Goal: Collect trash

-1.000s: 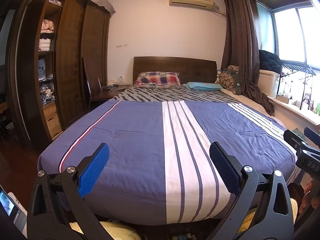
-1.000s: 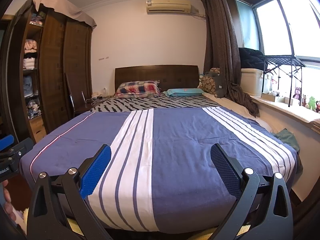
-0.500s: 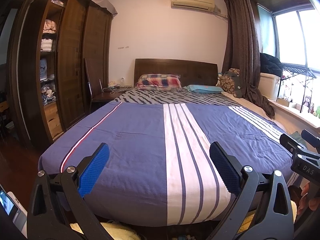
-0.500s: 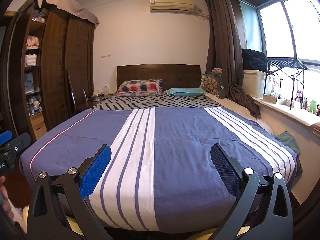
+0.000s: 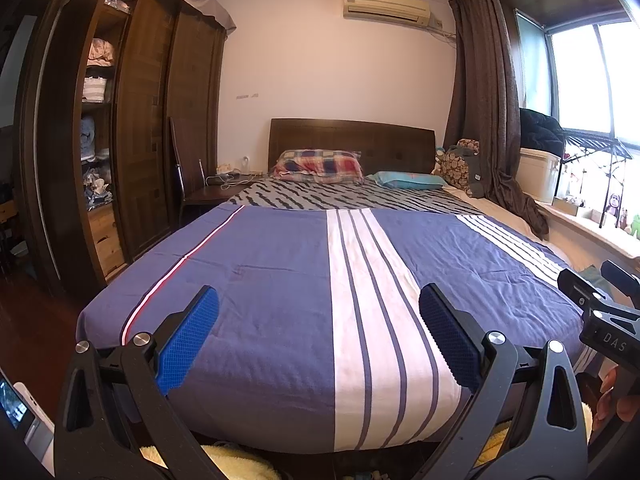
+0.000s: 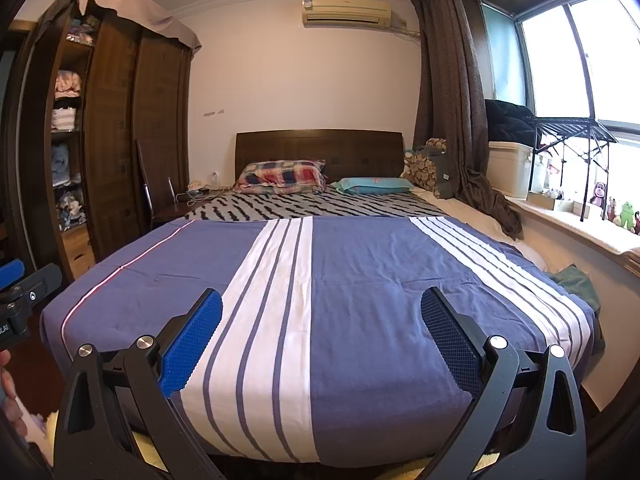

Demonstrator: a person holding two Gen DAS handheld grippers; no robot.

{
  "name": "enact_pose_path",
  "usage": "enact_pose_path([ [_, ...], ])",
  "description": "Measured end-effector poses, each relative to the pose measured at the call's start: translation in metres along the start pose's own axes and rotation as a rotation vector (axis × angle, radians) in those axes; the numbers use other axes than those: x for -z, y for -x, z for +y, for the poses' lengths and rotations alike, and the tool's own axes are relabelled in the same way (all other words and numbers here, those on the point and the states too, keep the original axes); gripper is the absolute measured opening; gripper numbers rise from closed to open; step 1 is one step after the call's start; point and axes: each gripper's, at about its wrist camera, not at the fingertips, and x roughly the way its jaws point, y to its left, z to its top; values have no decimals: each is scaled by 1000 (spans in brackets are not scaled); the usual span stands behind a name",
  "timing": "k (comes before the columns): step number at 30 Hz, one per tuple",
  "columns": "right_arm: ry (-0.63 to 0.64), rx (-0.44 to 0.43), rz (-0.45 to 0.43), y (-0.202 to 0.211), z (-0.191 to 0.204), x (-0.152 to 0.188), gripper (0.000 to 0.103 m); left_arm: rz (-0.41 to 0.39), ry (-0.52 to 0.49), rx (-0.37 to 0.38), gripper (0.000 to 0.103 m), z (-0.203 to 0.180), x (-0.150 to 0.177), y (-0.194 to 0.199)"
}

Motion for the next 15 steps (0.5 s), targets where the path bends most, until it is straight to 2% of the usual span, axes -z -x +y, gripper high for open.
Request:
enact_pose_path([
  [15,-14,-8,9,-1,0,5,100,8,-3,2,95,1,2,-2],
])
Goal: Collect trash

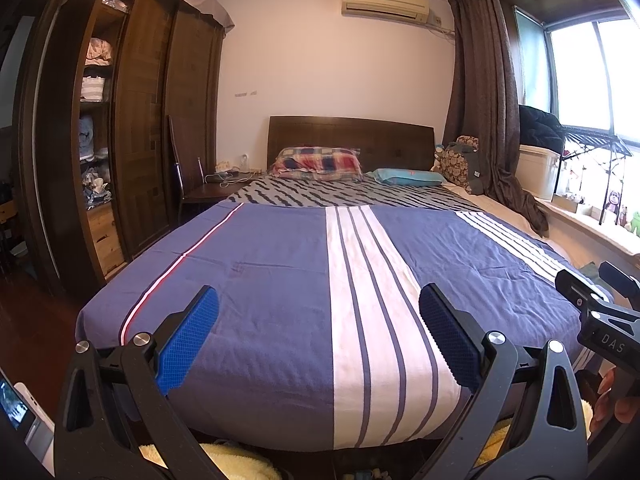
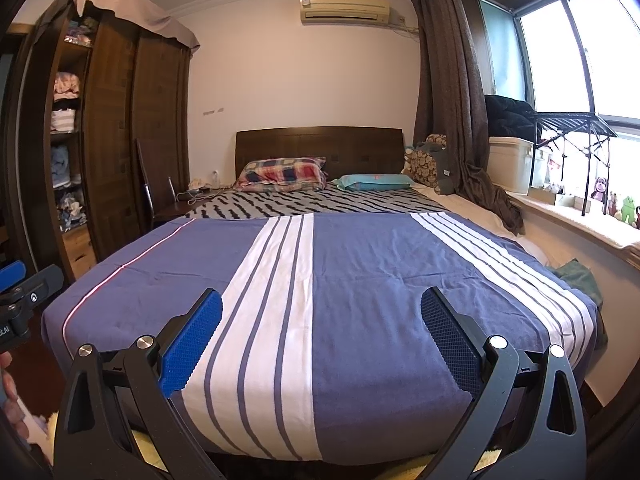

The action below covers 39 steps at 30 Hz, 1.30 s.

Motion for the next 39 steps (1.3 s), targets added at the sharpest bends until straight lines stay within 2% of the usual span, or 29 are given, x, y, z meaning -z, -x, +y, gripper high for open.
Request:
enact_pose_path([
  [16,-18,8,3,-1,0,4,100,-4,-3,-15,95,-1,-2,0],
  [26,-10,14,16,-5,3,4,100,22,11,35,95,1,-1,-2],
  [31,-10,19,29,-9,4,5,100,12,0,12,95,1,1,-4],
  [39,-3,25,28,-10,5,4,100,52,2,-10,95,2,-1,-14],
])
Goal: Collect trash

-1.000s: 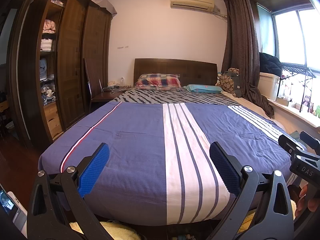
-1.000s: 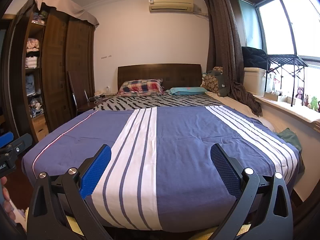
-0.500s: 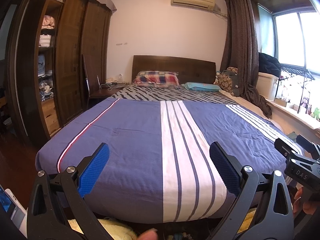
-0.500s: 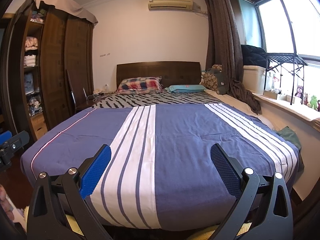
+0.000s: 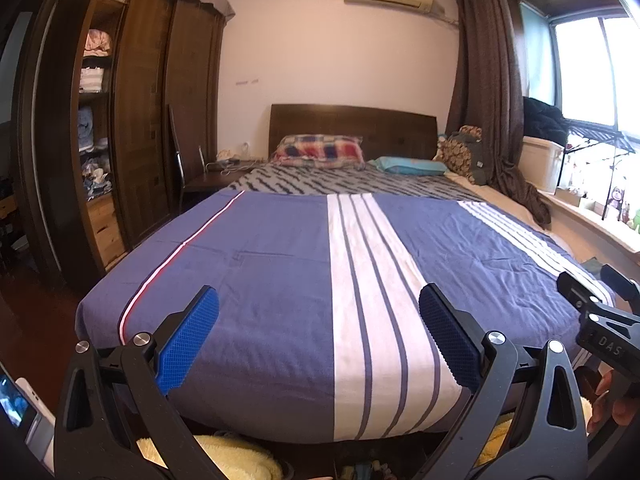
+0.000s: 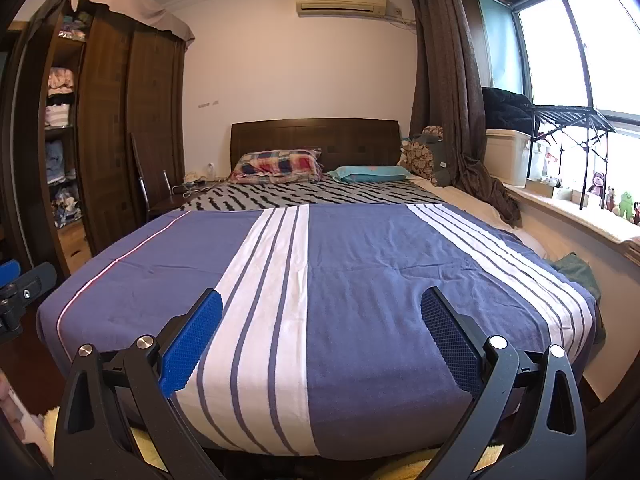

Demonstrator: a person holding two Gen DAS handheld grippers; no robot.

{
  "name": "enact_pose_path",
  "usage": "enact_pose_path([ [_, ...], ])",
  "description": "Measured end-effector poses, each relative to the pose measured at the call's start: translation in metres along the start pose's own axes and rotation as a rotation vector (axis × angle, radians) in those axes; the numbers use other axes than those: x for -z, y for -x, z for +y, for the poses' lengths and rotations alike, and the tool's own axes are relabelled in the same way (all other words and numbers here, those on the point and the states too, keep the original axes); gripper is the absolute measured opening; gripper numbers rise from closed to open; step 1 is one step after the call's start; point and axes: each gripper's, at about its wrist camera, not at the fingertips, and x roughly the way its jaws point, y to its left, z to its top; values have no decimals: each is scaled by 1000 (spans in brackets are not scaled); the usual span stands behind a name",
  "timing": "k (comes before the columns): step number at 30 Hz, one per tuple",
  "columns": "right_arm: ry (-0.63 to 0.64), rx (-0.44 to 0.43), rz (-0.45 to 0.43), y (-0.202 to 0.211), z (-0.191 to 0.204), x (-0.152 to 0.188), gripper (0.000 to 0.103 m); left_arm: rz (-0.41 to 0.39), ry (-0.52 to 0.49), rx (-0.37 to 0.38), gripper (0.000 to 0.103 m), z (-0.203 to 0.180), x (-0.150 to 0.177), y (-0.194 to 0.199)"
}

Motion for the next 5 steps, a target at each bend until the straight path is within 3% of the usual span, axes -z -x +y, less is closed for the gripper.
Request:
enact_pose_path([
  [5,-3,-6,-21,-3,-3,-3,100,8,8,15,95,1,-2,-8],
])
